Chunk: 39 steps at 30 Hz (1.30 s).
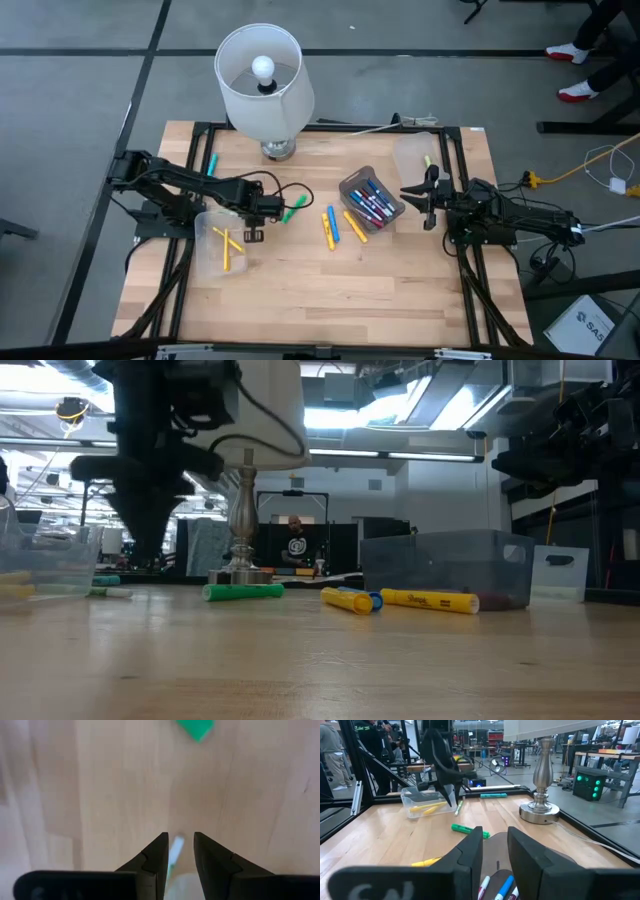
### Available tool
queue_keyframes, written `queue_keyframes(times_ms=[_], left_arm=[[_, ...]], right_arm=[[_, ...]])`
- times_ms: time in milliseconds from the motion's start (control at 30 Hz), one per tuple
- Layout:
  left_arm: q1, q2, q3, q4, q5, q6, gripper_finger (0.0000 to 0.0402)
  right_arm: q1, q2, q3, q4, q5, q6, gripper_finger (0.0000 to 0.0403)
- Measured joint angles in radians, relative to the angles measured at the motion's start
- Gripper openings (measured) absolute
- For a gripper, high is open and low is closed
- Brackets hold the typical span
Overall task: Pick & Place Markers
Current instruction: Put the light green marker pen into the black bin
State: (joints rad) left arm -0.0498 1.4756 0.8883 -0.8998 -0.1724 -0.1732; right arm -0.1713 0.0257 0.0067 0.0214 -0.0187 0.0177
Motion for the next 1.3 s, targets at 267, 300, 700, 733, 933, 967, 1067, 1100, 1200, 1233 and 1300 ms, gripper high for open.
queue_keyframes(times_ms=[267, 300, 700, 733, 933, 967, 1067, 1100, 1200, 1233, 1300], left_arm=[[-0.001, 0.088, 0.000, -0.096, 0.015, -0.033, 0.0086], [-0.001, 0.094, 0.000, -0.109, 0.015, -0.040, 0.0086], [-0.001, 0.106, -0.039, -0.139, 0.001, 0.002, 0.0086], [-0.001, 0.105, -0.051, -0.132, -0.004, 0.003, 0.0086], [0.000, 0.105, -0.111, -0.031, 0.002, 0.008, 0.0086], [0.000, 0.105, -0.115, -0.019, 0.012, 0.017, 0.0086], [-0.001, 0.105, -0.124, 0.014, 0.019, 0.048, 0.0086], [-0.001, 0.105, -0.125, 0.019, 0.019, 0.059, 0.0086], [-0.001, 0.105, -0.126, 0.034, 0.019, 0.088, 0.0086], [-0.001, 0.105, -0.126, 0.036, 0.019, 0.097, 0.0086], [-0.001, 0.105, -0.126, 0.041, 0.018, 0.113, 0.0085]], right_arm=[[0.000, 0.000, 0.000, 0.000, 0.000, 0.000, 0.0091], [0.000, 0.000, 0.000, 0.000, 0.000, 0.000, 0.0090], [0.000, 0.000, 0.000, 0.000, 0.000, 0.000, 0.0090], [0.000, 0.000, 0.000, 0.000, 0.000, 0.000, 0.0090], [0.000, 0.000, 0.000, 0.000, 0.000, 0.000, 0.0090], [0.000, 0.000, 0.000, 0.000, 0.000, 0.000, 0.0090], [0.000, 0.000, 0.000, 0.000, 0.000, 0.000, 0.0090], [0.000, 0.000, 0.000, 0.000, 0.000, 0.000, 0.0091], [0.000, 0.000, 0.000, 0.000, 0.000, 0.000, 0.0091], [0.000, 0.000, 0.000, 0.000, 0.000, 0.000, 0.0091], [0.000, 0.000, 0.000, 0.000, 0.000, 0.000, 0.0091]])
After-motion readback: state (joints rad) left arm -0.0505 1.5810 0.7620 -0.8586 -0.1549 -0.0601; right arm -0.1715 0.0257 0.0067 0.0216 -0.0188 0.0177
